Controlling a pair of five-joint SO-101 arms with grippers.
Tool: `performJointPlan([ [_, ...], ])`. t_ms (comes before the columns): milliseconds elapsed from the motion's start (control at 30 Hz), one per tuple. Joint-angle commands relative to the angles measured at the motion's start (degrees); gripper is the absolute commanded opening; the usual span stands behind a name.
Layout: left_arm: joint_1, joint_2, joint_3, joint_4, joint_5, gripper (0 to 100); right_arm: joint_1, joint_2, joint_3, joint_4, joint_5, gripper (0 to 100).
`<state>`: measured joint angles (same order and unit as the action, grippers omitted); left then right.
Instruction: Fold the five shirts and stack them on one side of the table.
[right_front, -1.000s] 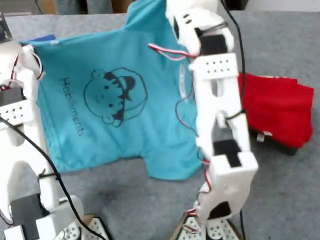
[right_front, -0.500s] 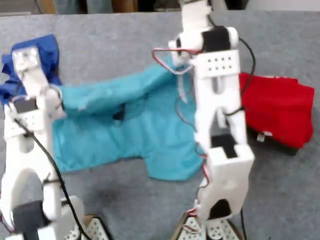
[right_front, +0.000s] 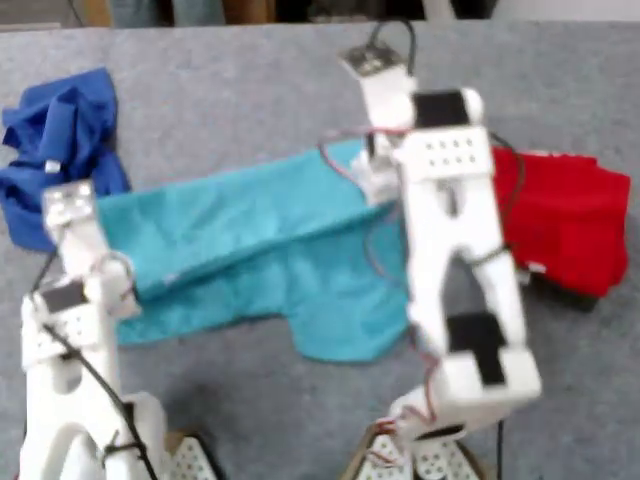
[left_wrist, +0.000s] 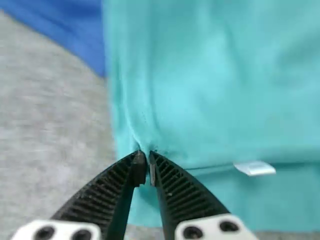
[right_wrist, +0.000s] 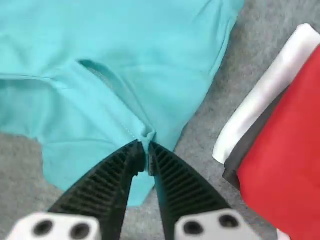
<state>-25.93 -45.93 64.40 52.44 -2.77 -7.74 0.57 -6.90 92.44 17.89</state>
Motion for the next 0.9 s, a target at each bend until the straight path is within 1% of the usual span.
performJointPlan([
  [0,-3.1,-2.3,-0.8,2.4,-0.8,3,1.1,-14.7,15.9,-6.9,1.8,1.3],
  [167,-2.2,-2.1,-0.4,3.4,-2.7,3,5.7,-28.6,34.9,-13.7,1.9,1.3],
  [267,-2.0,-2.1,1.4,3.2,-2.9,3,8.1,-34.9,43.6,-14.7,4.8,1.3],
  [367,-2.4,-2.1,2.8,3.5,-3.0,3,8.5,-39.9,50.4,-14.8,7.3,1.3],
  [600,-2.6,-2.6,6.9,3.6,-3.0,3,11.4,-44.5,57.3,-17.8,7.5,1.3],
  [700,-5.1,-2.6,6.1,4.0,-3.1,3,11.9,-44.7,58.5,-17.7,7.6,1.3],
  [767,-7.2,-2.6,5.0,5.2,-4.7,3,11.5,-44.6,60.1,-18.1,9.2,1.3],
  [867,-7.9,-2.6,4.5,6.5,-7.4,3,11.1,-44.8,62.7,-19.3,11.9,1.3],
])
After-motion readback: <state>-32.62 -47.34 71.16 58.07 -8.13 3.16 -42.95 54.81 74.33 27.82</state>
